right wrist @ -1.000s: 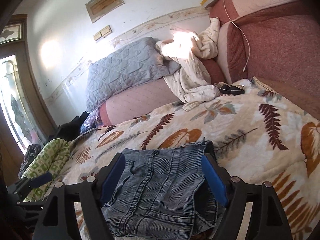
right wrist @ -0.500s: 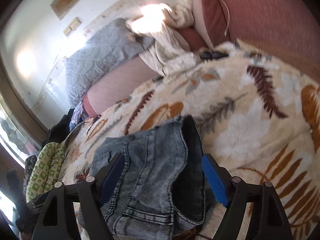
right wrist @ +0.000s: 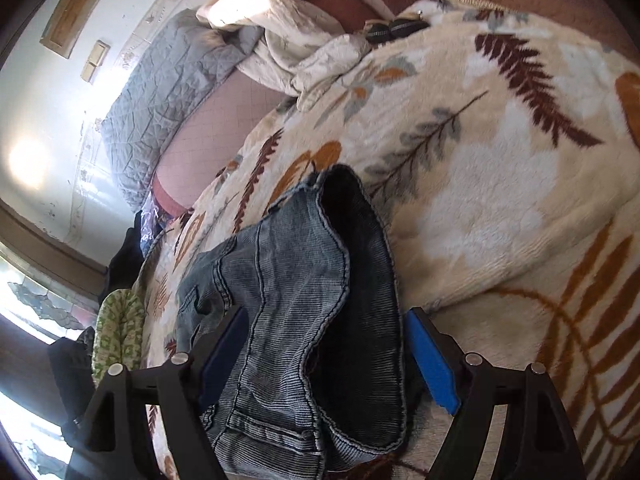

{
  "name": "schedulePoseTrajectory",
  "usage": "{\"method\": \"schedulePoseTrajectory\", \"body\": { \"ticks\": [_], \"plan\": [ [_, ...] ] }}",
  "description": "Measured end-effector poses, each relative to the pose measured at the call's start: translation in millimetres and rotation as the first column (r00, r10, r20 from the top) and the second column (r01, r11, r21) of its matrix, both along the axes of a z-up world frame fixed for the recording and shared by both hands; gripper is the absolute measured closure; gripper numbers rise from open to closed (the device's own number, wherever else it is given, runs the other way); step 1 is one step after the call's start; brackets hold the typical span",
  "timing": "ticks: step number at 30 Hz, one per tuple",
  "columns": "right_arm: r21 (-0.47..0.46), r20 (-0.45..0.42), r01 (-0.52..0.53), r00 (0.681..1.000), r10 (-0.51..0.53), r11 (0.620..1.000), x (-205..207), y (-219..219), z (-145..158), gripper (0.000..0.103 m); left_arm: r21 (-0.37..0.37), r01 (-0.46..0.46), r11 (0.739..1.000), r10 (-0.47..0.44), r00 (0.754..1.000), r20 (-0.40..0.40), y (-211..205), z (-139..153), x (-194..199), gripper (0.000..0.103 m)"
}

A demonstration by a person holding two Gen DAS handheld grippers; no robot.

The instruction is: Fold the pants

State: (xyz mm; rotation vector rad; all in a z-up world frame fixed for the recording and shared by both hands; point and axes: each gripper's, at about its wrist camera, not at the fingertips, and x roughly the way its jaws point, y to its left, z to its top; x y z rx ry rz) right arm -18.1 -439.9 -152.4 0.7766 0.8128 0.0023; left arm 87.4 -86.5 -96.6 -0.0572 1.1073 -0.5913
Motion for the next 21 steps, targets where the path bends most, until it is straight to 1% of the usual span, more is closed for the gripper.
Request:
{"method": "schedulePoseTrajectory", "body": {
  "ticks": [5,7,9,11,15,19,21],
  "plan": [
    [0.04,-0.022,-0.024,0.999,0.025,0.999,9.2,0.9,-8.9,0.019,-0.022,0.033,0.999,-0.034,0.999,-0.042,-6.0,-9.2,3.7,0.021],
    [0.042,-0.023,-0.031,0.999,0.032,0.999,12.2,2.0,-10.3,0.018,-0.032,0.044,0.999,-0.046,0.997,-0.065,-6.7,-14.5,5.7,0.021],
    [0.033,-0.025,-0.04,0.999,0.041,0.999,15.9,5.0,-10.9,0.015,-0.053,0.04,0.998,-0.044,0.996,-0.081,-6.5,-18.8,8.9,0.021],
    [0.025,-0.021,-0.056,0.998,0.057,0.998,18.5,8.0,-10.4,0.008,-0.067,0.037,0.997,-0.044,0.995,-0.094,-6.3,-20.8,10.6,0.021],
    [-0.027,-0.025,-0.091,0.996,0.09,0.995,21.4,18.9,-8.3,0.007,-0.068,0.056,0.996,-0.061,0.995,-0.078,-10.5,-19.7,8.0,0.021],
    [-0.023,-0.019,-0.189,0.982,0.189,0.982,27.5,37.0,-9.1,0.008,-0.058,0.07,0.996,-0.073,0.996,-0.047,-16.3,-18.7,4.4,0.021],
    [-0.062,-0.028,-0.203,0.979,0.201,0.977,28.6,44.1,-9.6,0.01,-0.071,0.067,0.995,-0.07,0.997,-0.041,-14.5,-19.9,4.7,0.021]
  ]
}}
